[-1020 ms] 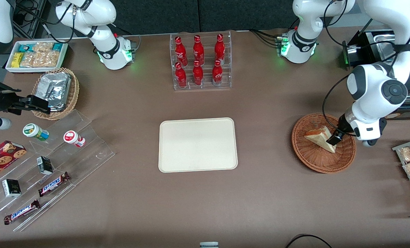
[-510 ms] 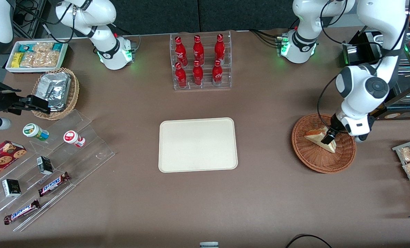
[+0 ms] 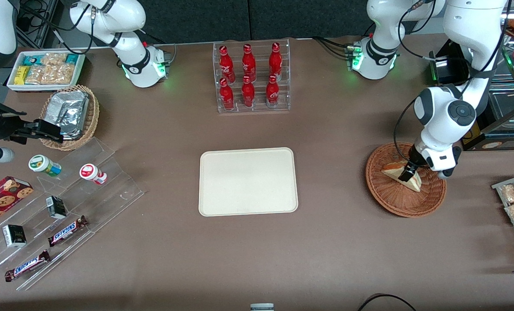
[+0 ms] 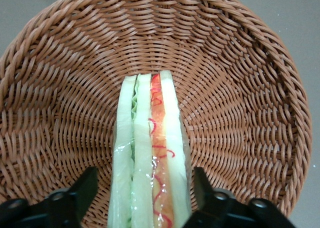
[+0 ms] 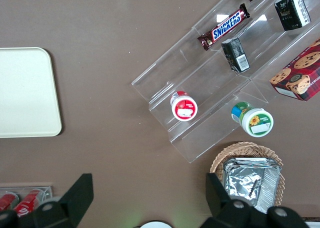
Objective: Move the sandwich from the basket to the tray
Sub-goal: 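Lift the sandwich up out of the basket with the left gripper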
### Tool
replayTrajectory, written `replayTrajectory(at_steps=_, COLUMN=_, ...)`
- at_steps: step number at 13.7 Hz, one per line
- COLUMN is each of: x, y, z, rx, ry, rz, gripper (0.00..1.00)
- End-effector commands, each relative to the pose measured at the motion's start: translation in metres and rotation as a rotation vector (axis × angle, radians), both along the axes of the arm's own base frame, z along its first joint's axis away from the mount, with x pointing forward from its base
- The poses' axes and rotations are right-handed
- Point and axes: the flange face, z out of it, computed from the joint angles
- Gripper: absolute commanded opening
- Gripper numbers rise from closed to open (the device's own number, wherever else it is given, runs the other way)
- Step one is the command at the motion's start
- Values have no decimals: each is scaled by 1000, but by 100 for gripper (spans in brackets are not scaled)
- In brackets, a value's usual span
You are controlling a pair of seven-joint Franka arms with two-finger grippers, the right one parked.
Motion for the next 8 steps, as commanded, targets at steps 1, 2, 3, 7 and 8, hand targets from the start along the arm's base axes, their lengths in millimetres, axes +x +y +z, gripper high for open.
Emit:
replayTrajectory(at_steps=1, x=4, y=-4, z=2, rx=-6, ry=-18, rz=24, gripper=11)
replayTrajectory(at_steps=2, x=5, y=-4, z=5, rx=-6, ry=-21, rz=24, gripper=6)
replayTrajectory(at_steps=3, x=6, y=-4, z=7, rx=-6, ry=-24, rz=21, gripper=5)
replayTrajectory(at_steps=7, x=9, y=-7, z=38, rx=7, ry=-13, rz=-12, gripper=5)
replayTrajectory(at_steps=8, x=12, y=-11, z=56, rx=11, ry=20, rz=-27, gripper=5)
